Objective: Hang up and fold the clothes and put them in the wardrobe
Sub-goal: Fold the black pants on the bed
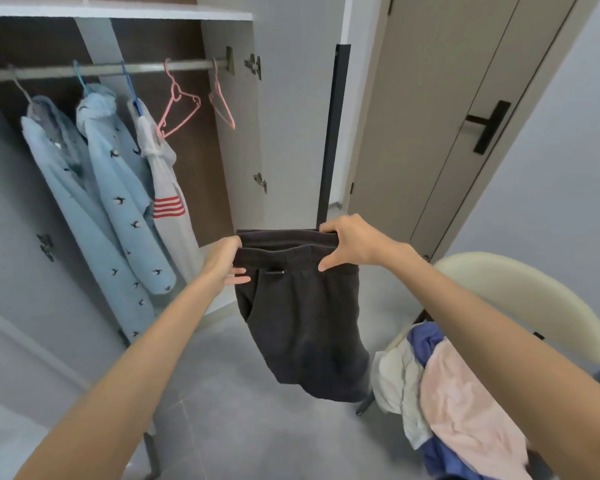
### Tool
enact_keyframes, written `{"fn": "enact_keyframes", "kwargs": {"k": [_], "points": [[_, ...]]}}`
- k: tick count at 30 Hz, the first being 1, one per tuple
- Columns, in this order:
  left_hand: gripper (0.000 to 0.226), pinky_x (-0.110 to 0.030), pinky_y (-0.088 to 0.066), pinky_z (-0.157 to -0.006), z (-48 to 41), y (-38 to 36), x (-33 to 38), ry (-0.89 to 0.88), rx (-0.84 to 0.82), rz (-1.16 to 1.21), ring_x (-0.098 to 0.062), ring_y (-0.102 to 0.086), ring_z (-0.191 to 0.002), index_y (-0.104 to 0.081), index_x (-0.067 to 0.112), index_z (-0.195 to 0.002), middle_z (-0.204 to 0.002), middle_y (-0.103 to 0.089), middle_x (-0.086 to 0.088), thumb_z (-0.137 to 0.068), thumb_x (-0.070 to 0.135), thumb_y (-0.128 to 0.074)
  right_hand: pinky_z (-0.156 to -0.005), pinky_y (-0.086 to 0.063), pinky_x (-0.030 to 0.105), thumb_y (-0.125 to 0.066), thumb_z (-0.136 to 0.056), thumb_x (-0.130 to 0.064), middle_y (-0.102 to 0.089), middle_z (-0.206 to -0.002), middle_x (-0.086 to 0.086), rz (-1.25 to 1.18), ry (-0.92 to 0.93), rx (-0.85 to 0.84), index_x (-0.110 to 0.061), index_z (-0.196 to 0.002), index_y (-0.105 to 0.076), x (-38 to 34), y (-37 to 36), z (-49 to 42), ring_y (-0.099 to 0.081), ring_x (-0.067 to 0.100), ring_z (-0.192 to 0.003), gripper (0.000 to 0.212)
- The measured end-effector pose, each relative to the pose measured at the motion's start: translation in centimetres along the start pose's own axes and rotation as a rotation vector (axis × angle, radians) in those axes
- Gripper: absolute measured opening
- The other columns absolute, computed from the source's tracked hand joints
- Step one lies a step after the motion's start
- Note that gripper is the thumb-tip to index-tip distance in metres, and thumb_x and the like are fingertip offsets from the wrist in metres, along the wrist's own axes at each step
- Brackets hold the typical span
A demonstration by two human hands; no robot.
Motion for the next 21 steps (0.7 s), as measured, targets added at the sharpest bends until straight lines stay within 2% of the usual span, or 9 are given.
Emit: {"fn": "enact_keyframes", "kwargs": {"k": [3, 7, 11, 13, 15, 18, 21], "points": [[0.031, -0.034, -0.056, -0.065, 0.7, -2.8, 0.3, -0.015, -0.122, -0.1, -0.025, -0.061, -0.084, -0.048, 0.016, -0.124, -0.115, -0.054, -0.01, -0.093, 0.022, -0.046, -0.062, -0.048, 0.027, -0.086, -0.068, -0.032, -0.068, -0.083, 0.004, -0.023, -0.096, 0.001, -0.011, -0.092, -0.067, 2.8, 0.6, 2.6, -0.061, 0.02, -0.074, 0.037], [0.029, -0.035, -0.058, -0.074, 1.5, -7.3, 0.9, -0.046, -0.225, -0.149, -0.027, -0.067, -0.076, -0.049, 0.016, -0.123, -0.113, -0.057, -0.009, -0.095, 0.023, -0.047, -0.053, -0.042, 0.009, -0.088, -0.065, -0.037, -0.067, -0.076, -0.007, -0.157, -0.221, 0.013, -0.023, -0.078, -0.067, 6.1, 2.4, 6.4, -0.061, 0.006, -0.068, 0.028], [0.023, -0.031, -0.059, -0.058, 3.2, -13.7, 1.6, -0.079, -0.341, -0.233, -0.024, -0.066, -0.061, -0.048, 0.017, -0.117, -0.11, -0.056, -0.009, -0.096, 0.027, -0.046, -0.055, -0.049, 0.014, -0.089, -0.064, -0.032, -0.071, -0.074, -0.01, -0.373, -0.384, 0.047, -0.023, -0.08, -0.072, 9.5, 4.8, 12.1, -0.067, 0.005, -0.067, 0.026], [0.022, -0.03, -0.058, -0.049, 4.4, -17.7, 1.8, -0.099, -0.43, -0.299, -0.021, -0.065, -0.05, -0.048, 0.018, -0.112, -0.109, -0.057, -0.009, -0.095, 0.033, -0.045, -0.058, -0.054, 0.017, -0.089, -0.066, -0.032, -0.074, -0.082, -0.006, -0.446, -0.459, 0.071, -0.021, -0.089, -0.074, 11.4, 6.0, 15.8, -0.07, 0.006, -0.071, 0.029], [0.025, -0.029, -0.056, -0.046, 5.7, -22.0, 1.7, -0.121, -0.53, -0.379, -0.019, -0.064, -0.044, -0.048, 0.018, -0.111, -0.108, -0.057, -0.01, -0.095, 0.036, -0.043, -0.065, -0.057, 0.019, -0.087, -0.068, -0.035, -0.075, -0.089, -0.007, -0.494, -0.531, 0.092, -0.027, -0.093, -0.076, 13.2, 7.1, 19.9, -0.072, 0.008, -0.08, 0.029], [0.024, -0.029, -0.054, -0.044, 8.4, -28.9, 0.7, -0.164, -0.671, -0.496, -0.019, -0.062, -0.04, -0.051, 0.017, -0.1, -0.096, -0.056, -0.007, -0.092, 0.037, -0.039, -0.063, -0.053, 0.012, -0.085, -0.067, -0.042, -0.074, -0.089, -0.017, -0.542, -0.624, 0.14, -0.044, -0.086, -0.075, 15.7, 8.4, 26.8, -0.071, 0.002, -0.082, 0.021], [0.028, -0.028, -0.053, -0.042, 12.1, -36.0, -0.9, -0.191, -0.782, -0.602, -0.019, -0.06, -0.037, -0.052, 0.014, -0.101, -0.089, -0.053, -0.006, -0.091, 0.035, -0.036, -0.061, -0.05, 0.008, -0.086, -0.059, -0.05, -0.074, -0.089, -0.016, -0.534, -0.766, 0.213, -0.044, -0.086, -0.074, 18.1, 9.1, 34.2, -0.07, 0.0, -0.08, 0.03]]}}
Point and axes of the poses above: each hand's wrist, its own z-axis away from the middle knuckle, its own y-axis out of the back of the hand, x = y × z, the point moved 2 cm from there along -z, towards the middle knuckle
